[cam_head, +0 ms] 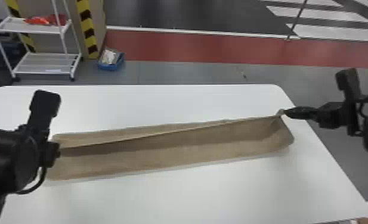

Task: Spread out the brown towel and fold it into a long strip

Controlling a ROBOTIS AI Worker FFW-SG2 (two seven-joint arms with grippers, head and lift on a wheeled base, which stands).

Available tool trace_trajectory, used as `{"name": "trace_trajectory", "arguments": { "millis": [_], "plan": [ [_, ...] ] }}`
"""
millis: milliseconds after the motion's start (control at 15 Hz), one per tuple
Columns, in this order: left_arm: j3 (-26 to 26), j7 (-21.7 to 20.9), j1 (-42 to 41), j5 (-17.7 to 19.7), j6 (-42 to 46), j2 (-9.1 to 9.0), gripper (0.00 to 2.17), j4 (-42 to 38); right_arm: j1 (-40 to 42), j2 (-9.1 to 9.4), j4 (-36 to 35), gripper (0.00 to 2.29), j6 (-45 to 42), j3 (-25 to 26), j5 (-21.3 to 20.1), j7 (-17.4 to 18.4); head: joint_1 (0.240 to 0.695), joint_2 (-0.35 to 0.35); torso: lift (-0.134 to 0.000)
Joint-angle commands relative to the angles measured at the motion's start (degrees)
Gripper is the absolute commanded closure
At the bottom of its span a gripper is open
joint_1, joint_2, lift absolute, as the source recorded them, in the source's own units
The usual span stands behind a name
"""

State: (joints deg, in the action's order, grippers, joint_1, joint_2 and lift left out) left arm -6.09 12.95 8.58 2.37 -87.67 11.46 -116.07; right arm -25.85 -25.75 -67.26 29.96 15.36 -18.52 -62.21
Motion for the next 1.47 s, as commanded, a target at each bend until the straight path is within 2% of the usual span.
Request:
{"name": "trace_trajectory", "arguments": {
  "millis": [0, 200, 400, 467, 533, 600, 667, 733, 867, 1133, 1400],
  "plan": [
    [-0.59, 0.06, 1.44, 1.06, 0.52, -0.12, 1.82, -0.21, -0.08, 0.00, -0.06, 1.29, 0.06, 0.28, 0.33, 0.07, 0.695, -0.138, -0.125],
    [-1.64, 0.14, 3.37, 1.32, 0.70, -0.47, 1.82, 0.93, -0.08, 0.00, 0.64, 1.29, -0.29, 0.72, 0.33, 0.87, 0.695, -0.154, -0.125],
    [-2.70, 0.41, 5.30, 1.32, 3.51, -1.00, 1.82, 5.50, -0.08, 0.53, 1.69, 1.28, -0.99, -0.16, 0.24, 2.10, 0.695, -0.162, -0.125],
    [-2.87, 1.02, 5.30, 1.32, 7.03, -1.09, 1.62, 7.52, 0.01, 0.88, 1.69, 1.01, -0.99, -0.16, 0.24, 3.50, 0.695, -0.163, -0.125],
    [-2.96, 1.29, 5.39, 1.41, 11.07, -1.09, 1.24, 9.28, 0.10, 0.97, 1.69, 0.56, -0.99, -0.16, 0.33, 4.73, 0.695, -0.163, -0.125],
    [-2.96, 1.37, 5.30, 1.76, 16.34, -1.09, 0.54, 10.95, 0.19, 0.97, 1.69, 0.30, -0.99, -0.51, 0.24, 5.17, 0.695, -0.163, -0.125],
    [-2.78, 1.46, 5.30, 2.11, 20.56, -1.00, 0.08, 12.36, 0.19, 0.97, 1.61, 0.08, -0.64, -0.77, 0.24, 5.96, 0.695, -0.164, -0.125],
    [-2.78, 1.90, 5.13, 2.20, 23.20, -0.91, 0.01, 12.62, 0.19, 0.97, 1.61, 0.04, -0.29, -0.77, 0.33, 6.05, 0.695, -0.165, -0.125],
    [-2.17, 2.08, 3.81, 2.11, 26.54, -0.38, 0.03, 11.48, 0.98, 0.88, 0.81, 0.04, 0.42, 0.11, 0.51, 6.05, 0.695, -0.166, -0.125],
    [-0.32, 2.17, 0.91, 2.03, 25.66, 0.58, 0.03, 8.14, 3.79, 0.61, -2.61, 0.04, 2.17, 1.34, 1.82, 5.52, 0.695, -0.161, -0.125],
    [0.38, 2.08, 0.21, 1.59, 24.08, 0.67, 0.03, 8.05, 5.64, 0.35, -5.78, 0.04, 4.11, 3.45, 2.53, 4.38, 0.695, -0.155, -0.125]
  ]
}}
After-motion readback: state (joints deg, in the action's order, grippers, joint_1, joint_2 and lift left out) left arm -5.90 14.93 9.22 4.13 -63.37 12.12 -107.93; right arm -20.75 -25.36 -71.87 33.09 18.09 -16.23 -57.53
